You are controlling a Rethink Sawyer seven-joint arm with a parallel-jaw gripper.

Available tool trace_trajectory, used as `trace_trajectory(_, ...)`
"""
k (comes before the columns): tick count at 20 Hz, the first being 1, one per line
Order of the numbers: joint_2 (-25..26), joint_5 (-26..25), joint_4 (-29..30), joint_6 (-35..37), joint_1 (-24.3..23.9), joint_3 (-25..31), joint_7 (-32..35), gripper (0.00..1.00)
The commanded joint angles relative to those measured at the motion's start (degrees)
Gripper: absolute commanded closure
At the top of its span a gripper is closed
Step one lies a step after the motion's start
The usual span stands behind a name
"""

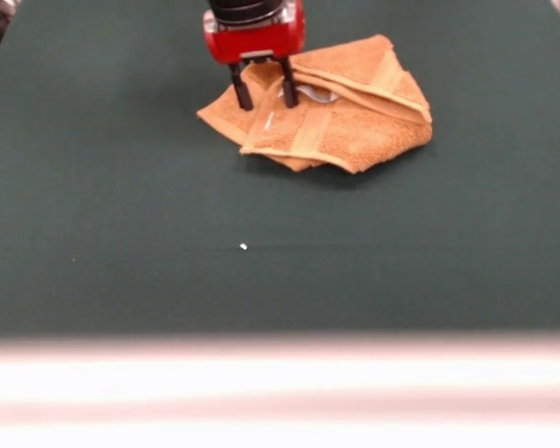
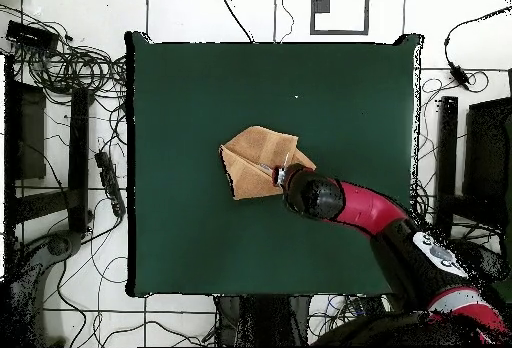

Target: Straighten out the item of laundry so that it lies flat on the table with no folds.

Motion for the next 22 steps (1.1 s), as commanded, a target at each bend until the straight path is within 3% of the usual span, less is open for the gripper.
trace_trajectory(1,8.4,-0.68,-6.34,-0.21,-0.57,7.79,1.13,0.0)
trace_trajectory(15,2.65,4.46,5.82,5.58,-8.45,17.55,5.08,0.0)
trace_trajectory(22,1.99,4.85,6.89,6.17,-9.19,18.4,6.2,0.0)
